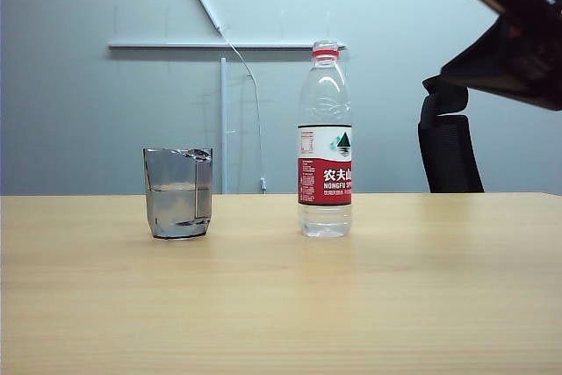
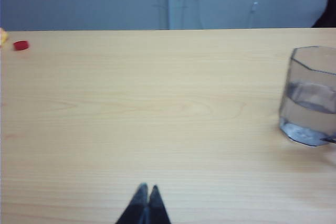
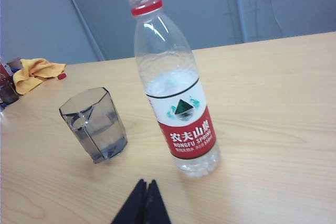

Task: Pick up the mineral water bottle on the table and pour water into the mug until it's half full.

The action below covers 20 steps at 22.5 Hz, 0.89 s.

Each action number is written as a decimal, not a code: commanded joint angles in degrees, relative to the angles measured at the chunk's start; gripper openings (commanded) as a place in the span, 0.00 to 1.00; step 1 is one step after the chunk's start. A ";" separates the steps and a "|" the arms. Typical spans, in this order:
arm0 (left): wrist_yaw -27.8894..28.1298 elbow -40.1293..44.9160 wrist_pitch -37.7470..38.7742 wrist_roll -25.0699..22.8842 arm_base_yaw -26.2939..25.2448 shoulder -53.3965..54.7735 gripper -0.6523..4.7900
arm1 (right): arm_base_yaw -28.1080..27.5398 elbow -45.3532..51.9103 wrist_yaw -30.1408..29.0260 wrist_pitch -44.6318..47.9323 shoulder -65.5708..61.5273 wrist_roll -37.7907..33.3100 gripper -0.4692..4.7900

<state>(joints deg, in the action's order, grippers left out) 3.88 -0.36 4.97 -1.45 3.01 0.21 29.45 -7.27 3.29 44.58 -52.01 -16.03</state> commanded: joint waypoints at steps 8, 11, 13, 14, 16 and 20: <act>-0.07 -0.15 -0.76 0.17 0.00 0.13 0.12 | 0.07 -0.11 0.70 -4.00 5.07 -0.17 0.08; -0.04 -0.15 -0.76 0.17 0.00 0.13 0.12 | 0.07 -0.09 0.83 -4.44 5.05 -0.17 0.08; -0.04 -0.15 -0.76 0.17 0.00 0.13 0.12 | 0.07 -0.09 0.85 -4.50 5.05 -0.17 0.08; -0.04 -0.15 -0.76 0.17 0.00 0.13 0.12 | 0.07 -0.09 0.85 -4.50 5.05 -0.20 0.08; -0.04 -0.15 -0.76 0.17 0.00 0.13 0.12 | 0.07 -0.09 0.85 -4.50 5.05 -0.20 0.08; -0.04 -0.15 -0.76 0.17 0.00 0.13 0.12 | 0.07 -0.09 0.83 -4.50 5.05 -0.20 0.08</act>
<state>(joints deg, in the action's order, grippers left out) 3.88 -0.36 4.97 -1.45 3.03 0.21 29.47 -7.20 4.10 39.44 -47.07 -16.05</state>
